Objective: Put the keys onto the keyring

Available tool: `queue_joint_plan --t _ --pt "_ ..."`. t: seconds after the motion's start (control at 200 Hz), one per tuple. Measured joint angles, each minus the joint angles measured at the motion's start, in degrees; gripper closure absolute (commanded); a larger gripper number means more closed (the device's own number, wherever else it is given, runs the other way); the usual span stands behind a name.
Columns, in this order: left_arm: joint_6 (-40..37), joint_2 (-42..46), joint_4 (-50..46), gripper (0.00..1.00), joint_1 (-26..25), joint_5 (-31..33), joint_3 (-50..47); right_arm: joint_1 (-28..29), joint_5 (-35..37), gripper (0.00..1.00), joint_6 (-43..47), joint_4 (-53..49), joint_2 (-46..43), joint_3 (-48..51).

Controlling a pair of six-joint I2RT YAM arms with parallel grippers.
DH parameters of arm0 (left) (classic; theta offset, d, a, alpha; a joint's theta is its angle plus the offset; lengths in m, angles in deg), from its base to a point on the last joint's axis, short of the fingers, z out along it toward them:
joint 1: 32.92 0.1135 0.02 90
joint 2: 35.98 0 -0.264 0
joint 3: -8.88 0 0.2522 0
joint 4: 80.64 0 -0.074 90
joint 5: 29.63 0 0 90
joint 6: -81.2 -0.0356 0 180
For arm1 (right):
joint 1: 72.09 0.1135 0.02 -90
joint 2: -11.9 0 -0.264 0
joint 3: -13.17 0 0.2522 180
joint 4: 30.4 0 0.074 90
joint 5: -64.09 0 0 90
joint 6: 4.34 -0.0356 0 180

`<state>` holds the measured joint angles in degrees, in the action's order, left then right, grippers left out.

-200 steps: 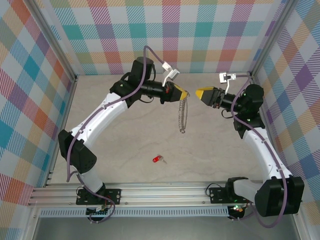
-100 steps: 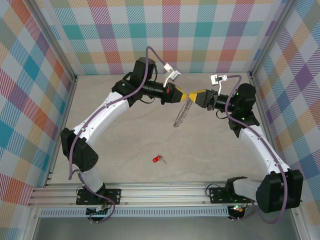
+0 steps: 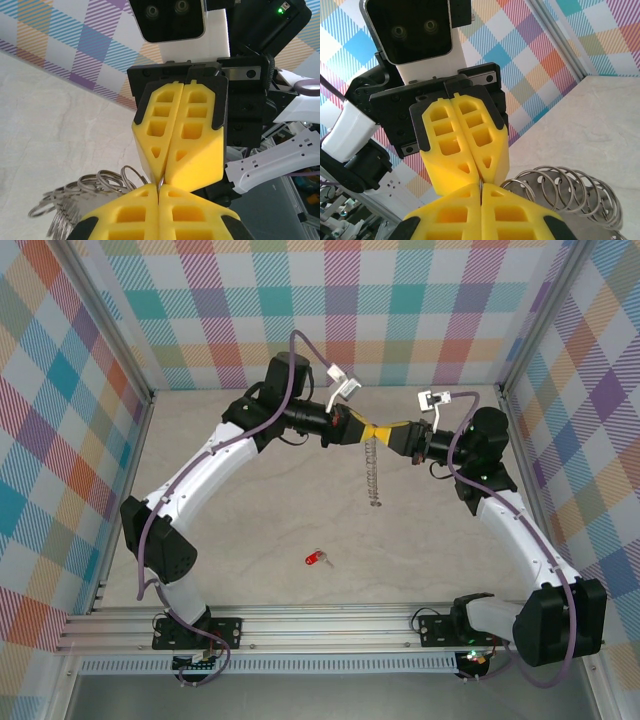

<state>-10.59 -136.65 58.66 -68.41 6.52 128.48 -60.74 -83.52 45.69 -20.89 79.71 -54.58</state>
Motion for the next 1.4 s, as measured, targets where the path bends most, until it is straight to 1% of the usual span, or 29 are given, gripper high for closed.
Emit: queue_joint_plan --t 0.055,0.08,0.115,0.165,0.195,0.25,0.3,0.405,0.46,0.56,0.72,0.955,1.115,1.4 --pt "0.55 0.0 0.04 1.0 0.0 0.87 0.0 0.0 0.57 1.0 0.37 -0.31 0.0 0.0" --pt "0.9 0.0 0.09 0.95 -0.02 1.36 0.0 0.02 1.07 1.0 0.5 -0.48 0.0 0.0" --pt "1.4 0.0 0.74 0.91 -0.07 2.19 -0.31 0.04 1.77 1.0 0.66 -0.63 0.0 0.0" --pt "2.69 0.52 2.8 0.87 -0.11 3.69 -1.68 0.07 2.8 1.0 0.98 -0.83 0.02 0.0" --pt "3.56 1.07 4.22 0.83 -0.11 4.72 -2.95 0.17 3.28 1.0 1.05 -1.09 0.02 0.0" --pt "5.81 2.73 7.69 0.8 -0.28 7.34 -6.38 0.35 4.02 1.0 1.18 -1.33 0.02 0.0" --pt "7.58 4.55 10.95 0.69 -0.37 9.64 -9.42 0.52 4.59 1.0 1.2 -1.31 0.02 0.0" --pt "12.48 8.76 17.79 0.62 -0.35 15.23 -15.82 0.66 5.62 1.0 0.87 0.44 0.02 0.0" --pt "15.15 10.88 21.44 0.61 -0.31 18.12 -18.99 0.66 6.4 1.0 0.26 1.81 0.02 0.02" --pt "19.63 13.11 27.52 0.61 -0.31 21.29 -22.97 0.66 8.11 1.0 -1.11 5.6 -0.02 0.46" --pt "26.05 13.77 36.41 0.61 -0.31 23.02 -26.53 0.7 10.99 1.0 -4.31 12.09 -0.02 1.9" --pt "32.7 13.64 46.69 0.64 -0.52 22.14 -28.7 0.96 15.28 1.0 -8.68 19.32 -0.02 2.19" --pt "35.8 12.59 52.57 0.64 -1.42 20.85 -28.74 1.29 17.44 1.0 -10.45 21.62 -0.02 2.69" --pt "37.18 9.42 54.8 0.64 -2.99 19.41 -28.17 1.97 18.23 1.0 -12.35 24.74 0.83 2.69"
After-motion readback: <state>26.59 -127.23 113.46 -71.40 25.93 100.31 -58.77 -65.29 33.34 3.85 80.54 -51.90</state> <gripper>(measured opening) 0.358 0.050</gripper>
